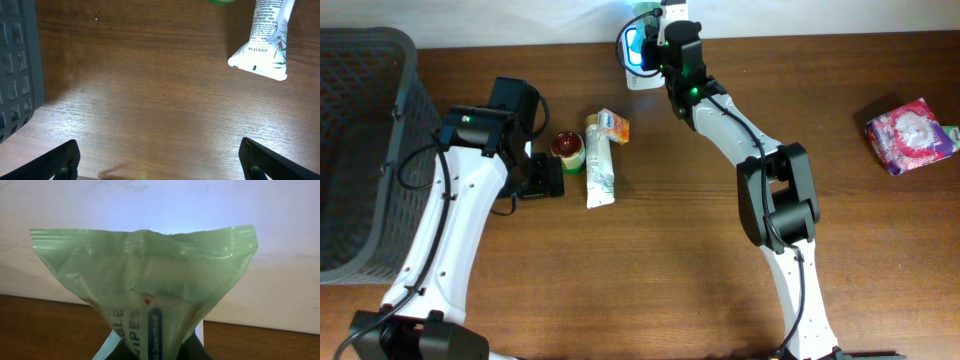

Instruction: Scan the item barcode

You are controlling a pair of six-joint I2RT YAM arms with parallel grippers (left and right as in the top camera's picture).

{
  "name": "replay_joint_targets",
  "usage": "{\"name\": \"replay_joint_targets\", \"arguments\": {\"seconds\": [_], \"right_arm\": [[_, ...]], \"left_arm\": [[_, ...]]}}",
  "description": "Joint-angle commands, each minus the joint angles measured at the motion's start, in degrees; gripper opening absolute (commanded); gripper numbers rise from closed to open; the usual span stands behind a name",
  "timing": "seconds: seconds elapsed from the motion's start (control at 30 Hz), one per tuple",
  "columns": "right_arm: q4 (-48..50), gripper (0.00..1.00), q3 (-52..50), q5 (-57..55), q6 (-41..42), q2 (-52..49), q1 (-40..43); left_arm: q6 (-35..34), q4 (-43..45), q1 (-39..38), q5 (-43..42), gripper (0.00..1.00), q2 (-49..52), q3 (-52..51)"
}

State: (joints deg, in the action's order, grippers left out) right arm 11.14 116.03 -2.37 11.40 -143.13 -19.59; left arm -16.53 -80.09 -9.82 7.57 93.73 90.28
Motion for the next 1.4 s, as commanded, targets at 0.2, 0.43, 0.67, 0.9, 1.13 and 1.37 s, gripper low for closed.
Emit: {"name": "replay_joint_targets", "arguments": {"seconds": [0.2,0.43,0.67,0.9,1.13,1.37], "right_arm": [[0.7,0.09,1.3,-1.9,0.0,1.7,0.9],[-25.0,0.09,1.3,-8.0,0.0,13.5,12.3],[-53.7,0.10,1.0,-8.7,0.0,13.4,29.5],[-54.7,0.54,-1.8,-8.7,0.0,12.3,38.9],[-56.7,0.63,-2.2,-8.4,0.0,12.7,38.3],[-58.4,0.64,-2.2,-1.2,0.0,21.8,28.9]], "left_arm": [[-0.6,0.0,0.2,0.4,0.99,-0.9,-0.2],[-0.6,-0.1,0.2,0.4,0.99,-0.9,-0.2],[-0.6,0.0,0.2,0.4,0.99,-0.9,-0.2],[-0.6,0.0,0.2,0.4,0.99,-0.9,-0.2],[-0.6,0.0,0.2,0.4,0.99,-0.9,-0.2],[-0.6,-0.1,0.2,0.4,0.99,-0.9,-0.2]]}}
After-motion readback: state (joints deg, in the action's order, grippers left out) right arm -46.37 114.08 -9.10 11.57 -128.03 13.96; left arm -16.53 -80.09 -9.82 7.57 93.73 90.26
